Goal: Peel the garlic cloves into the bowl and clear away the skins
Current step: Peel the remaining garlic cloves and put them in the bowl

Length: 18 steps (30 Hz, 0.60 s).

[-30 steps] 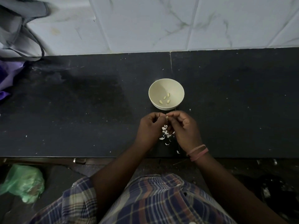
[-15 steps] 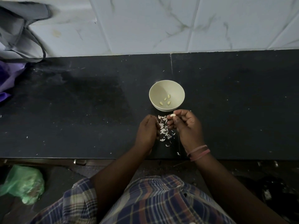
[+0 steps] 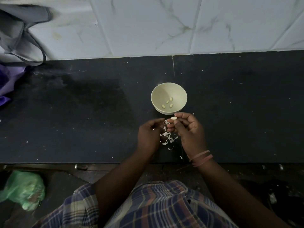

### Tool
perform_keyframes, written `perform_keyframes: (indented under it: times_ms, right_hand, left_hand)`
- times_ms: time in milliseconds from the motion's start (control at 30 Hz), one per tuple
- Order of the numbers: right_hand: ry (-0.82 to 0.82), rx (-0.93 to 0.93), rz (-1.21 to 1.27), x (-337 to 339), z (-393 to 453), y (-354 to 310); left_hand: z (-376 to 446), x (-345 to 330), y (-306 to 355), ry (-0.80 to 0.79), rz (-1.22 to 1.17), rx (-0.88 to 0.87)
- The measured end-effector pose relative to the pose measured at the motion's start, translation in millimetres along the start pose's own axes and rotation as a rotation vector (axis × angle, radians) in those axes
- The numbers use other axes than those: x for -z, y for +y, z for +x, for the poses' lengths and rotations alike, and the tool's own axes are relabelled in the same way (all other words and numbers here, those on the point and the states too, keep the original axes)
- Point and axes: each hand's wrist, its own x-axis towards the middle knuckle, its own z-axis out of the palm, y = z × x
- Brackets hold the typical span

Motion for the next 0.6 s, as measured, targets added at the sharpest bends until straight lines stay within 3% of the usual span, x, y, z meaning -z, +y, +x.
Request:
perform_keyframes:
  times_ms: [200, 600]
  right_hand:
    - [0.023, 0.005, -0.062, 0.8, 0.0, 2.4]
    - [0.002, -0.003, -0.312, 4.7, 1.7, 9.8]
  left_hand:
    - [-4.1, -6.7, 7.0, -0.126, -0.325, -0.014]
    - [-2.1, -0.5, 2.4, -0.147, -0.132, -0.108]
